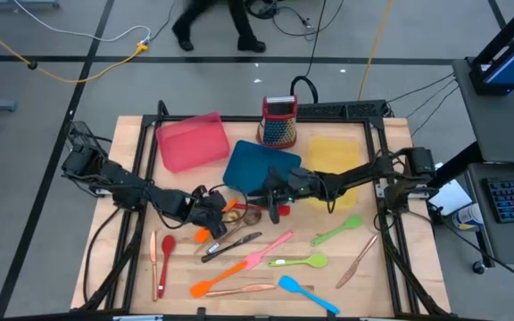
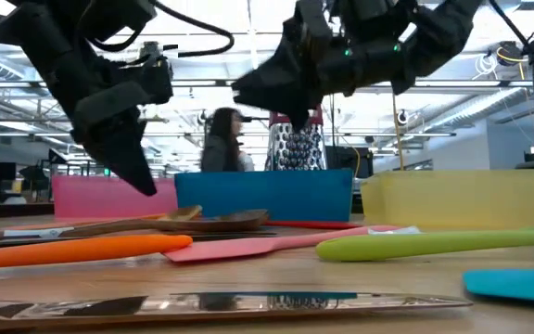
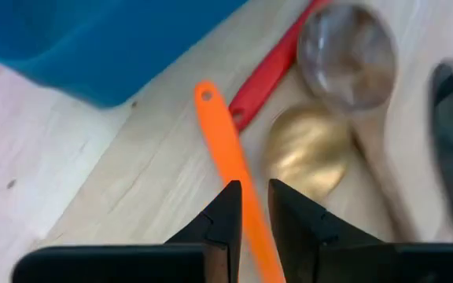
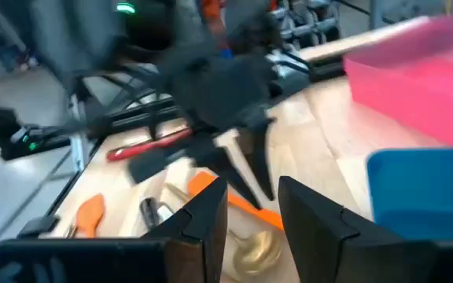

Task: Pick & Place Kitchen Items
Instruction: Put the orange spatula into the blue bin

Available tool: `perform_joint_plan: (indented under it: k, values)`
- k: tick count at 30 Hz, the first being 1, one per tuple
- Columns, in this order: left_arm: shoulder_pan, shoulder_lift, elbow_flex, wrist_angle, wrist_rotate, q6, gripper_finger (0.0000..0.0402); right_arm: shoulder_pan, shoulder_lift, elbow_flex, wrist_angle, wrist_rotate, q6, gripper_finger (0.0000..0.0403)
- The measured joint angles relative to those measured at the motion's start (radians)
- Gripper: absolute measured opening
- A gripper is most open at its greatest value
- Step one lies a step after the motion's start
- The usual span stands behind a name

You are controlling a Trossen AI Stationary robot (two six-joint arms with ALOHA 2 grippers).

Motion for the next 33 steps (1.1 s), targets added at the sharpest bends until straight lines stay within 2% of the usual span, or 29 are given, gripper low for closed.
perform_joint_plan:
  k: [4,9,13,19,25,33]
  values:
    - [0.0,0.0,0.0,-0.045,-0.006,-0.019,0.0101,0.011,-0.012,0.0,0.011,0.001,-0.069,0.0131]
    - [-0.023,0.0,0.0,-0.022,-0.104,-0.068,0.0152,0.011,-0.011,0.0,0.006,0.001,-0.072,0.016]
    - [-0.055,0.006,0.0,-0.016,-0.129,-0.116,0.0174,0.009,-0.01,0.0,-0.003,0.002,-0.072,0.0173]
    - [-0.098,0.111,0.0,0.037,-0.193,-0.153,0.017,0.009,-0.01,0.0,0.001,0.001,-0.087,0.0175]
    - [-0.116,0.245,0.003,0.043,-0.241,-0.254,0.0153,0.009,-0.01,0.0,0.004,0.001,-0.086,0.0172]
    - [-0.106,0.31,0.004,0.057,-0.31,-0.31,0.0152,0.009,-0.01,0.0,0.007,0.001,-0.086,0.0172]
